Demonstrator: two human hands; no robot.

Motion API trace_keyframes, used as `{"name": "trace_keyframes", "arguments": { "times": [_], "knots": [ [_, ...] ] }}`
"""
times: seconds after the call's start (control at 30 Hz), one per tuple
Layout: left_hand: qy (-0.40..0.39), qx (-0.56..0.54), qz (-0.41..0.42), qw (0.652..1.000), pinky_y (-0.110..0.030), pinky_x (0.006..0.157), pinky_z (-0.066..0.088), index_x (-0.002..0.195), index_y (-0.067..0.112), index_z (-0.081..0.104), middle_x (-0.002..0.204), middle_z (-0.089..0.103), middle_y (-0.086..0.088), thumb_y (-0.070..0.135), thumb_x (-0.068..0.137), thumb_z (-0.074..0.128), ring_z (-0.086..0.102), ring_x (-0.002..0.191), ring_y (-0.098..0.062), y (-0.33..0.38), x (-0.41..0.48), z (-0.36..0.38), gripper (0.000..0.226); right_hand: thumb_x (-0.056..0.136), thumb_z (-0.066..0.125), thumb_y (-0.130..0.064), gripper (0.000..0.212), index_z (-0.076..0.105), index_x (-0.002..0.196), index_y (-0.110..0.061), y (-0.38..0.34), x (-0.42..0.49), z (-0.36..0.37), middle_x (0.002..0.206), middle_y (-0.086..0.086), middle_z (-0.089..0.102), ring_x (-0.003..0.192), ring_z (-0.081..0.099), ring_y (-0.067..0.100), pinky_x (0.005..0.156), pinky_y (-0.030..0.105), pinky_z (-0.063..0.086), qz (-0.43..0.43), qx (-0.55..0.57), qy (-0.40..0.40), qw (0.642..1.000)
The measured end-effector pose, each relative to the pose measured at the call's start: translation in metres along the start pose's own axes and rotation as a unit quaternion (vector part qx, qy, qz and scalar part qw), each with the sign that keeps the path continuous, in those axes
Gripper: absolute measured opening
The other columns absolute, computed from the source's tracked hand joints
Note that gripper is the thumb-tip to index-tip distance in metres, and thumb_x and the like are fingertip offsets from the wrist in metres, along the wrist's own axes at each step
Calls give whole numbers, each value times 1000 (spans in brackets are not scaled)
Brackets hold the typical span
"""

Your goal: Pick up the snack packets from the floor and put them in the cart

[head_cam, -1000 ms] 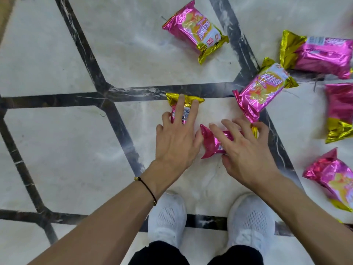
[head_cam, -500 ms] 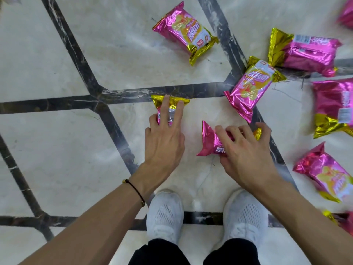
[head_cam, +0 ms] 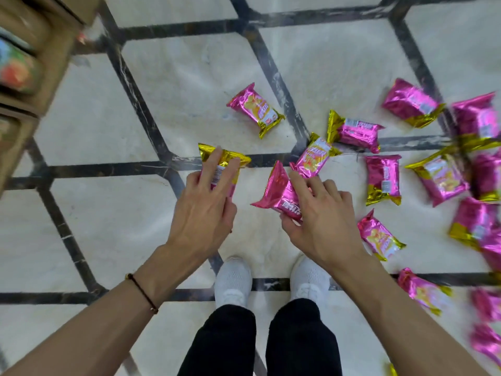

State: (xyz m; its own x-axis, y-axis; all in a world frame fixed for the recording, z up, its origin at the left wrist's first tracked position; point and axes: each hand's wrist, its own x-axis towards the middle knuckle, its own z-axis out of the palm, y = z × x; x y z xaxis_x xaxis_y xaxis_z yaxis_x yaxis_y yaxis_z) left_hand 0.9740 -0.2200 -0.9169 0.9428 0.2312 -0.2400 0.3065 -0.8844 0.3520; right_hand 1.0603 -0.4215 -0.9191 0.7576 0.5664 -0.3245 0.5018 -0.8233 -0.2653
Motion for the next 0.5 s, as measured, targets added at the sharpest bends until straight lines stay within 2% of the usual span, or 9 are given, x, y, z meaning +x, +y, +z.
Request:
{"name": "trace_keyframes", "arguments": {
  "times": [0.13,0.23,0.4,0.5],
  "knots": [
    [19,-36,-5,999,-49,74,55,156,26,32,166,19,-4,12,90,61,48,114,-37,33,-1,-103,74,74,76,-41,75,50,137,-11,-21,-13,-90,102,11,63,91,58,37,71,44,49,26,40,54,997],
    [25,-59,13,998,-47,80,52,156,29,31,167,15,0,14,93,60,47,113,-33,69,-7,-183,71,74,77,-41,74,51,137,-10,-31,-26,-167,103,12,64,94,59,37,64,42,52,61,52,79,994],
    [43,-75,45,995,-46,82,53,156,31,29,167,15,4,17,94,61,48,117,-31,139,-21,-319,71,77,74,-47,76,50,140,-11,-47,-56,-304,110,11,65,102,62,36,73,43,53,98,52,108,988],
    [62,-64,50,995,-44,83,52,156,30,30,166,17,3,18,94,62,47,118,-30,173,-33,-397,71,77,77,-49,81,48,142,-10,-62,-83,-388,111,11,66,101,63,35,71,43,55,113,60,137,982]
  ]
}}
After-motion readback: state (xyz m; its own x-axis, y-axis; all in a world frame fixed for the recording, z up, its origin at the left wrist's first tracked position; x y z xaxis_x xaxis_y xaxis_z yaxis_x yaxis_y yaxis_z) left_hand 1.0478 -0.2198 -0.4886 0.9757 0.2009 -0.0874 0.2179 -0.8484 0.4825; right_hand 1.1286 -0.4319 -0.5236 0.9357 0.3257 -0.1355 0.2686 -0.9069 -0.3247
